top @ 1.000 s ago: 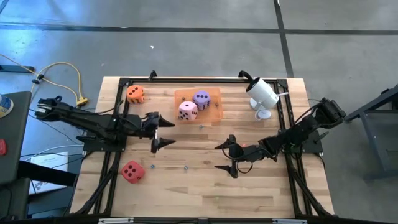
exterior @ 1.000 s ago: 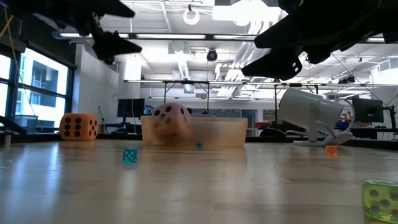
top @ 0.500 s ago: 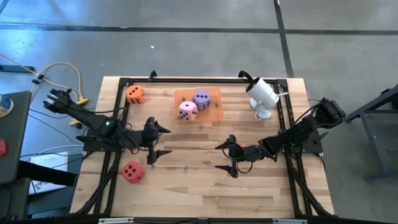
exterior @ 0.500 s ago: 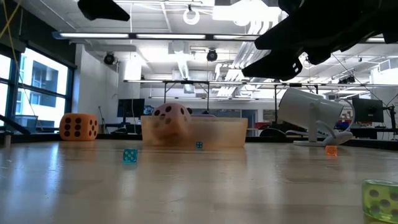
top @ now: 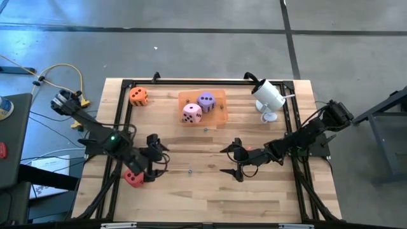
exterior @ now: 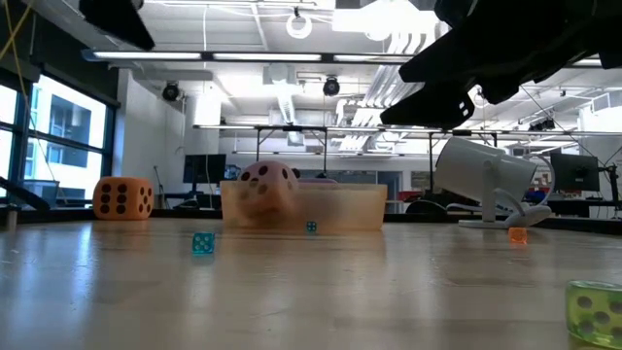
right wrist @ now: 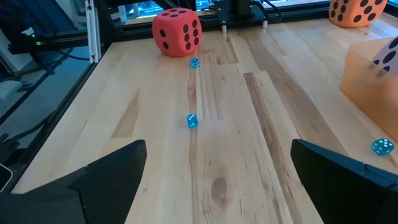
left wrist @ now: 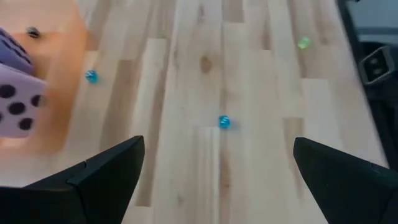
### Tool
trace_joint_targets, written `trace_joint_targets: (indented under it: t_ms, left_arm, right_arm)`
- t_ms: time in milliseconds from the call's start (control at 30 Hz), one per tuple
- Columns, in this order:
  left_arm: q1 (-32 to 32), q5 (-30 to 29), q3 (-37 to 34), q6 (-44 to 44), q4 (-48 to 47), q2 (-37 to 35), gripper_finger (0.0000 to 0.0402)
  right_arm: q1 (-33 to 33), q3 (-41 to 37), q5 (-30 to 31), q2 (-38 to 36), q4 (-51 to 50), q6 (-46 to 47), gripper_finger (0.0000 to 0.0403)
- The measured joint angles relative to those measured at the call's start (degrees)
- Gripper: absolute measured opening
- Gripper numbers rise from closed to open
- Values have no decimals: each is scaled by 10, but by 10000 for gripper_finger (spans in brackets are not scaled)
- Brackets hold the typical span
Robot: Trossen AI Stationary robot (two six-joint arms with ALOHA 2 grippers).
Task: Pick & Place Dice
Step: Put the large red dice in the orange bin
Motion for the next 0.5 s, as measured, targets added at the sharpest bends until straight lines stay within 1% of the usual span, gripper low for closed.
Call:
trace_joint_targets:
  t_ms: [100,300,400,500]
  left_arm:
    - [-17,-2,0,-51,-19,-9,400]
    - [-22,-4,9,-184,-119,-1,400]
    - [-23,-5,12,-210,-134,5,400]
    - [-23,-1,12,-214,-133,15,400]
  right_arm:
    - [0,0,0,0,-1,0,393]
    - [0,0,0,0,-1,-8,393]
    - [-6,0,1,0,-1,-16,393]
    - [-15,0,2,0,-1,-16,393]
